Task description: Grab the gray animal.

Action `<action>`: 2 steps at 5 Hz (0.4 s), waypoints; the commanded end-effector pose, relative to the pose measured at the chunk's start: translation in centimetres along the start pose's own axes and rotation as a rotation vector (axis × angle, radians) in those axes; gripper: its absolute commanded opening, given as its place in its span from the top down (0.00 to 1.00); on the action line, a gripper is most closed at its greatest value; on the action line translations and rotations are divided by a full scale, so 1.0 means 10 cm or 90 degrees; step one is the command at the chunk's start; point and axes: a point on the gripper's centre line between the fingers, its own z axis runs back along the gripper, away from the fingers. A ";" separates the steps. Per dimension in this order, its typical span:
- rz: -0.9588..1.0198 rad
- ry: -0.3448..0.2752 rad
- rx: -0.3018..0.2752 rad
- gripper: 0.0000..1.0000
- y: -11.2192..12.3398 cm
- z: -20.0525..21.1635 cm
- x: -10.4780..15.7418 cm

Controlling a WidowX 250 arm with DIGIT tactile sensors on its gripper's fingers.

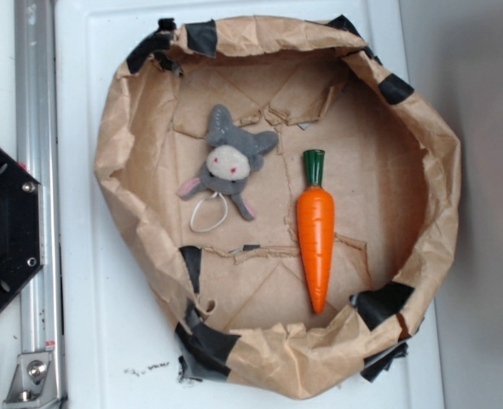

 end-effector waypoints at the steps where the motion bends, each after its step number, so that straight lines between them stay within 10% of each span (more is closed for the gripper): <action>1: 0.000 0.000 0.000 0.00 0.00 0.00 0.00; 2: 0.159 -0.052 -0.037 0.00 0.12 -0.25 0.49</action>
